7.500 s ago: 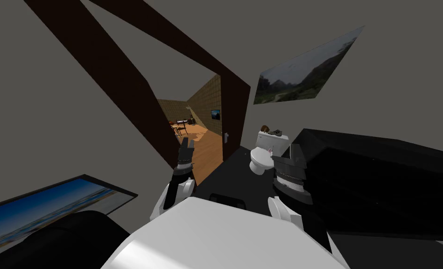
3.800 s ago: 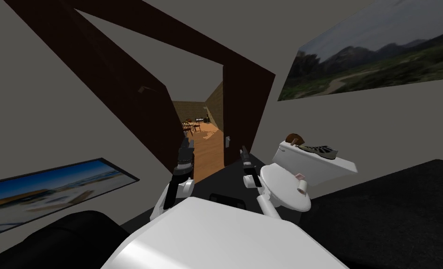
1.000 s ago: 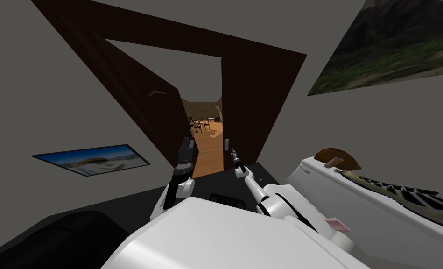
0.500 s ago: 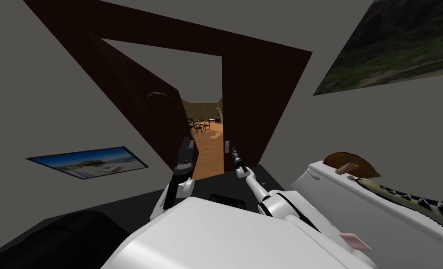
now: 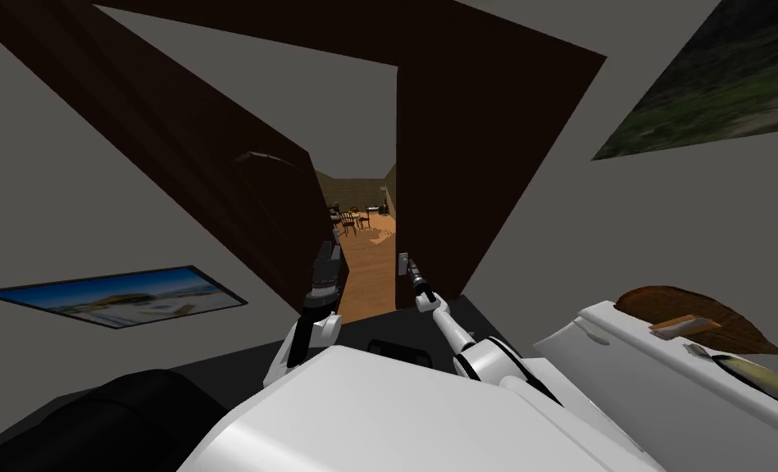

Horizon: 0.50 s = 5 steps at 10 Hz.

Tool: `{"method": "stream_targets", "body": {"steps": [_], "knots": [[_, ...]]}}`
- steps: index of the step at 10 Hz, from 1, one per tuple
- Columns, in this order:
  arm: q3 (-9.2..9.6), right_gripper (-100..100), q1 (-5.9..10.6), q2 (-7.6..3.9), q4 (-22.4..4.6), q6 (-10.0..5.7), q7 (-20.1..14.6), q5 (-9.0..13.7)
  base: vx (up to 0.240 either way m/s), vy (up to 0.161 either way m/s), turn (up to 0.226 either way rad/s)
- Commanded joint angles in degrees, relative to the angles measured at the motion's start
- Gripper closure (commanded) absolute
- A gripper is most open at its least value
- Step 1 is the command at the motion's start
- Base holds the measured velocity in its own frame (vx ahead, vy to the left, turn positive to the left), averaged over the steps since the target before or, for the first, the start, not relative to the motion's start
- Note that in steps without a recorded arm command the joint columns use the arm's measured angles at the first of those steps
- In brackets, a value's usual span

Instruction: Push the door open

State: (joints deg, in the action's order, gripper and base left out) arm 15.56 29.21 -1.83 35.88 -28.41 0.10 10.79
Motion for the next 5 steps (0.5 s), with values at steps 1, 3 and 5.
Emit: {"method": "stream_targets", "body": {"steps": [1, 3, 5], "knots": [[-0.15, -100, -0.1, 0.39, 0.1, -0.02, 0.1, 0.0, 0.193, 0.048, 0.024], [-0.35, -100, -0.13, 1.59, 0.0, -0.15, 0.1, 0.1, 0.178, 0.063, 0.024], [-0.33, 100, -0.25, 1.34, 0.1, -0.16, 0.2, 0.1, 0.036, 0.011, -0.002]]}}
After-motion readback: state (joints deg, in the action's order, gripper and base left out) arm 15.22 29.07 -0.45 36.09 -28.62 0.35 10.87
